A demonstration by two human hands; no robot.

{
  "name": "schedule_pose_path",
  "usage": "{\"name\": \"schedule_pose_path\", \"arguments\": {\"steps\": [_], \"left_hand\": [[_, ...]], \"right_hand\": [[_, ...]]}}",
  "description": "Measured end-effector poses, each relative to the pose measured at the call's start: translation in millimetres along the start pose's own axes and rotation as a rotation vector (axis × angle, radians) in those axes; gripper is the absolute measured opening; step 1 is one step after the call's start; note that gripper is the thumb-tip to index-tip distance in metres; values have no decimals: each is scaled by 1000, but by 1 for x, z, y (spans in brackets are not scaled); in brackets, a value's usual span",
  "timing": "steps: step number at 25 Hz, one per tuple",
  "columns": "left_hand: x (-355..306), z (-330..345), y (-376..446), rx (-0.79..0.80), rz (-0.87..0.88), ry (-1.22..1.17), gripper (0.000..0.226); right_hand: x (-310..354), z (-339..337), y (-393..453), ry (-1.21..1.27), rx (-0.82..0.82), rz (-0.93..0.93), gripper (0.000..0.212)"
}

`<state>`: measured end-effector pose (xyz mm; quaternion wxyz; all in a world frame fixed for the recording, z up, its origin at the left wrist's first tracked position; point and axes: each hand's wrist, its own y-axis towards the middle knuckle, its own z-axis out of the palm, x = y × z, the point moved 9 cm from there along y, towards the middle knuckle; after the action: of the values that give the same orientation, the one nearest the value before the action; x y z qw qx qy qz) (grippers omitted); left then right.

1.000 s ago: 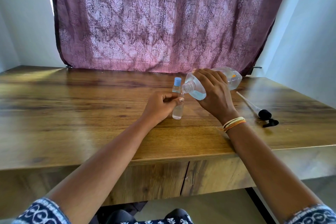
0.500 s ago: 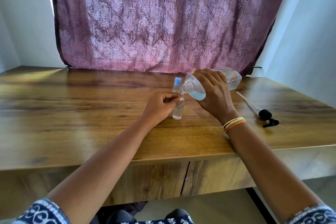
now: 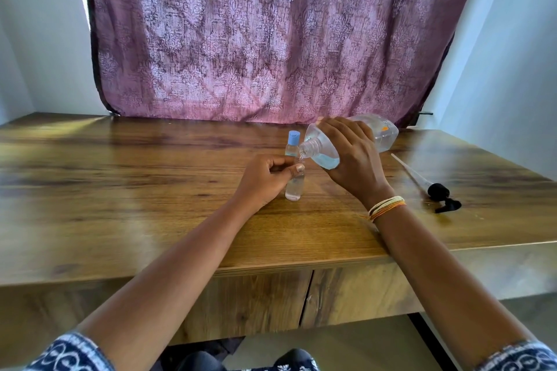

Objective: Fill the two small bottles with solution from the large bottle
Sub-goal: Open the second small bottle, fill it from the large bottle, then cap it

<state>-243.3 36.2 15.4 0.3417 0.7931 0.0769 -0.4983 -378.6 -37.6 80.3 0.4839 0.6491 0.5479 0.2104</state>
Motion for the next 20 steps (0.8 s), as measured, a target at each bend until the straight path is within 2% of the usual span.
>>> {"name": "schedule_pose_path", "arguments": {"steps": [13,20], "left_hand": [[1,1,-1,11,-12,2,22],[2,-1,-2,6,-18,-10,19]], "right_hand": [[2,2,0,12,-2,-9,47],[0,6,-1,50,44,61,49]]}}
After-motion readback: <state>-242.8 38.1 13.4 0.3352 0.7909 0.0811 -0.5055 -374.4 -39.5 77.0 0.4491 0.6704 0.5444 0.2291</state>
